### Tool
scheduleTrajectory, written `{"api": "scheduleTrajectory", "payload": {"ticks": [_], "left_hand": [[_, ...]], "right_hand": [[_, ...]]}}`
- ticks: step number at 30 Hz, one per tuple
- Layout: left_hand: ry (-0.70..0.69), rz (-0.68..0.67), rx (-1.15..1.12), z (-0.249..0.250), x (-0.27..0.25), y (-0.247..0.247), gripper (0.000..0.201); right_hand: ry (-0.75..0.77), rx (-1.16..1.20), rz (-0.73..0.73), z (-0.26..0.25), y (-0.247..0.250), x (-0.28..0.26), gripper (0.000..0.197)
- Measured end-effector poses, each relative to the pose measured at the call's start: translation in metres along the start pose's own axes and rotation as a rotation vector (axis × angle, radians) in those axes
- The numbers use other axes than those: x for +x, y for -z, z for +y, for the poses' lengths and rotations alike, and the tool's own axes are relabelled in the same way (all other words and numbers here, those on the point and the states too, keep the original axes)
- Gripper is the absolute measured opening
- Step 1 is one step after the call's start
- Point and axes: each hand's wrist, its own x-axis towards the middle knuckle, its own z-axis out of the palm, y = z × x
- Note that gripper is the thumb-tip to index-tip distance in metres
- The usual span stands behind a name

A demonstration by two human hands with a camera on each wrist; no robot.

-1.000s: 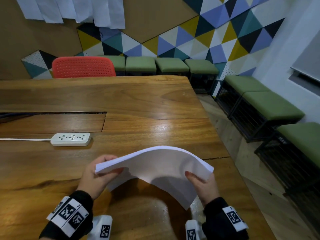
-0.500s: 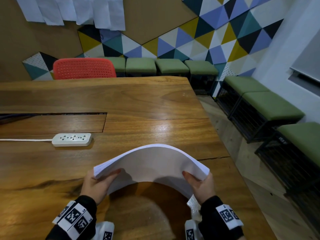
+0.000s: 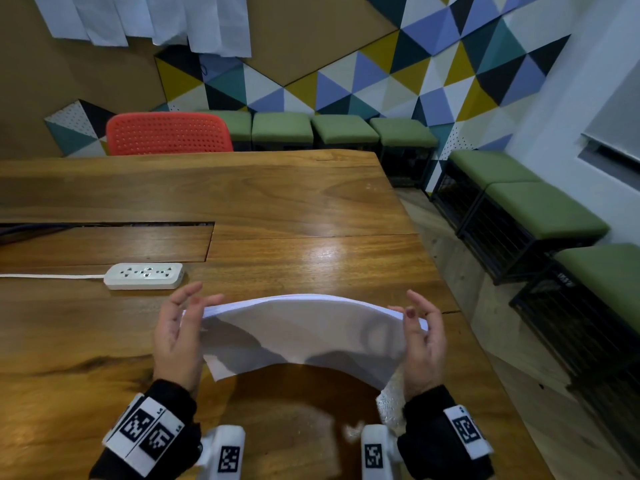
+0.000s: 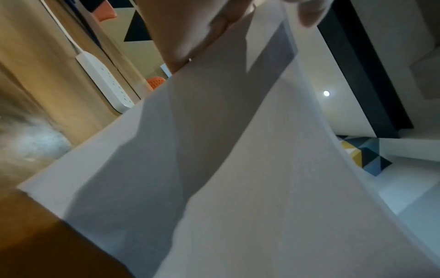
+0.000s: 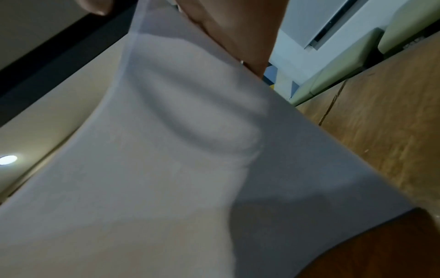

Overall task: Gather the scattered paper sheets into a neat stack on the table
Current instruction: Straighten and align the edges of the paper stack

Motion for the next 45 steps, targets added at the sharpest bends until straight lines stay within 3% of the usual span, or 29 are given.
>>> {"api": "scheduleTrajectory", "payload": {"ticks": [2, 4, 7, 14, 20, 23, 26, 29, 32, 33, 35, 37, 39, 41, 42, 43, 45], "left_hand": [[0.026, 0.035, 0.019, -0.001, 0.003, -0.004, 0.012], [0.043, 0.038, 0.021, -0.003, 0.004, -0.004, 0.016], [0.053, 0.041, 0.029, -0.001, 0.005, -0.006, 0.028], [0.069, 0.045, 0.027, 0.001, 0.004, -0.009, 0.026], [0.067, 0.034, 0.075, -0.008, 0.009, -0.005, 0.024], [0.045, 0.014, 0.072, -0.009, 0.009, -0.005, 0.022], [0.043, -0.009, 0.037, -0.006, 0.009, -0.005, 0.022], [0.021, -0.070, -0.064, -0.002, 0.007, 0.001, 0.022], [0.055, -0.160, -0.209, -0.003, 0.010, 0.014, 0.017], [0.067, -0.178, -0.228, -0.004, 0.010, 0.020, 0.021], [0.087, -0.188, -0.219, -0.004, 0.011, 0.027, 0.049], [0.091, -0.150, -0.177, -0.003, 0.011, 0.029, 0.058], [0.103, -0.124, -0.182, -0.002, 0.010, 0.027, 0.042], [0.119, -0.107, -0.210, 0.001, 0.010, 0.023, 0.015], [0.124, -0.103, -0.205, 0.003, 0.010, 0.022, 0.014], [0.130, -0.106, -0.208, 0.003, 0.011, 0.022, 0.015], [0.126, -0.113, -0.212, 0.004, 0.011, 0.023, 0.032]], "right_hand": [[-0.025, -0.005, 0.017, -0.001, -0.002, 0.001, 0.027], [-0.044, 0.005, -0.015, -0.004, -0.002, 0.002, 0.008], [-0.062, 0.022, -0.038, -0.005, -0.001, 0.003, 0.025], [-0.124, -0.041, -0.022, 0.005, -0.001, 0.004, 0.065], [-0.117, -0.041, -0.021, 0.008, -0.001, 0.008, 0.066], [-0.121, -0.002, -0.024, 0.009, -0.001, 0.008, 0.037], [-0.025, -0.033, -0.003, 0.006, -0.001, 0.010, 0.031], [0.062, -0.020, -0.047, 0.001, 0.000, 0.011, 0.012], [0.091, 0.012, -0.160, -0.004, 0.008, 0.011, 0.038], [0.094, 0.032, -0.212, -0.005, 0.010, 0.012, 0.038], [0.084, 0.074, -0.285, -0.006, 0.015, 0.014, 0.036], [0.089, 0.079, -0.327, -0.005, 0.019, 0.016, 0.040], [0.091, 0.068, -0.345, -0.002, 0.021, 0.017, 0.038], [0.097, 0.048, -0.339, 0.000, 0.022, 0.019, 0.022], [0.097, 0.048, -0.323, -0.001, 0.023, 0.019, 0.012], [0.112, 0.025, -0.314, 0.001, 0.025, 0.019, 0.015], [0.092, 0.024, -0.285, 0.001, 0.024, 0.021, 0.012]]}}
